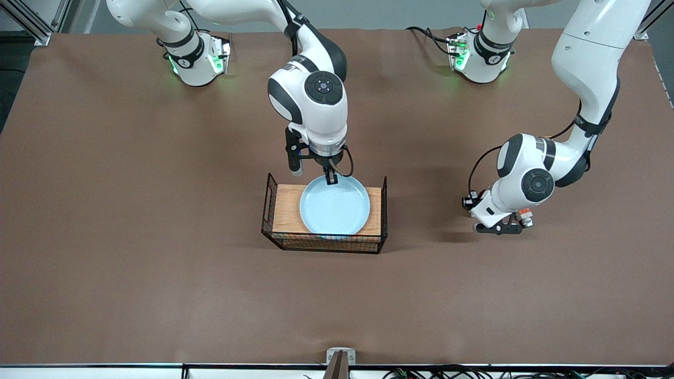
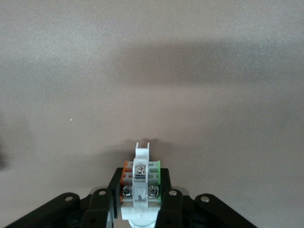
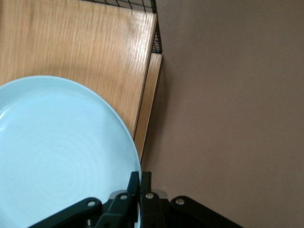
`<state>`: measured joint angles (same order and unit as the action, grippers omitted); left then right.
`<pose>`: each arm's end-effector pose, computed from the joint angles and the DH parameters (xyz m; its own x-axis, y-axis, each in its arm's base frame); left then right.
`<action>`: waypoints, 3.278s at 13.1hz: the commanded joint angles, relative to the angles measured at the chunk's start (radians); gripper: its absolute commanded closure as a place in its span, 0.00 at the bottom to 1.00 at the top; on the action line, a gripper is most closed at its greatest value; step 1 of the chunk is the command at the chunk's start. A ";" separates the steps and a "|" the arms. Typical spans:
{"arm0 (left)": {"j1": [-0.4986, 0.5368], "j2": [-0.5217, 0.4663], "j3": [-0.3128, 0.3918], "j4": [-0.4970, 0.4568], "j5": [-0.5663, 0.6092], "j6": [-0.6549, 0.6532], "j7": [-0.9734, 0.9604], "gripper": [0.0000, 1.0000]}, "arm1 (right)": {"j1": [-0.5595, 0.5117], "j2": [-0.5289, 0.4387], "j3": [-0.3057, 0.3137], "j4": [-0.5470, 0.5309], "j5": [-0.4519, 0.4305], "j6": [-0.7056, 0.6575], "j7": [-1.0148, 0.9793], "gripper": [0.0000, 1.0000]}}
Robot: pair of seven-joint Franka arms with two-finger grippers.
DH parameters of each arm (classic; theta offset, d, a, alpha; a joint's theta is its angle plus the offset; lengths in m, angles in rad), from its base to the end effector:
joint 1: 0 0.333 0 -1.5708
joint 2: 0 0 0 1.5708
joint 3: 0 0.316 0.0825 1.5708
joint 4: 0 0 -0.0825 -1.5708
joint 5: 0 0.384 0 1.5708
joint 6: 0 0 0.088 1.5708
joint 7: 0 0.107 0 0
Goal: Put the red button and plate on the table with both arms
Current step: 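Lift the plate out with the right gripper while the left gripper withdraws, then lower the blue plate onto the table and open the right gripper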
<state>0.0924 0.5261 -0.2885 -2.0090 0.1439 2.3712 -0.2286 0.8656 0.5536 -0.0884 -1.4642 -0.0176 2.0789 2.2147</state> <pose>0.5784 -0.1121 0.1884 0.9883 -0.0523 -0.1431 -0.0490 -0.9984 0.0267 0.5009 0.5068 0.3667 0.1548 -0.9879 0.0124 -0.9840 -0.1553 -0.0872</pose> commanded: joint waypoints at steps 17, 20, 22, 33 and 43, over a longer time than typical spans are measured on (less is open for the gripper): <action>0.082 -0.319 -0.011 0.027 0.013 -0.266 0.012 0.00 | -0.325 -0.250 -0.011 0.229 0.188 -0.678 -0.977 1.00; 0.134 -0.412 -0.012 0.058 0.006 -0.352 0.017 0.00 | -0.504 -0.244 -0.013 0.188 0.188 -0.625 -1.411 1.00; 0.138 -0.465 -0.011 0.058 -0.003 -0.353 0.017 0.00 | -0.618 -0.251 -0.013 0.087 0.188 -0.535 -1.678 1.00; 0.158 -0.586 0.014 0.208 -0.121 -0.575 0.117 0.00 | -1.005 -0.225 -0.010 -0.402 0.402 0.039 -2.648 1.00; -0.135 -0.604 0.331 0.251 -0.124 -0.635 0.129 0.00 | -1.028 -0.049 -0.010 -0.427 0.513 0.145 -2.716 0.98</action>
<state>-0.0054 -0.0649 0.0025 -1.7648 0.0396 1.7602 -0.1179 -0.1446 0.5013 -0.1133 -1.8949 0.4599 2.2210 -0.4794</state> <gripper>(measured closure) 0.000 0.974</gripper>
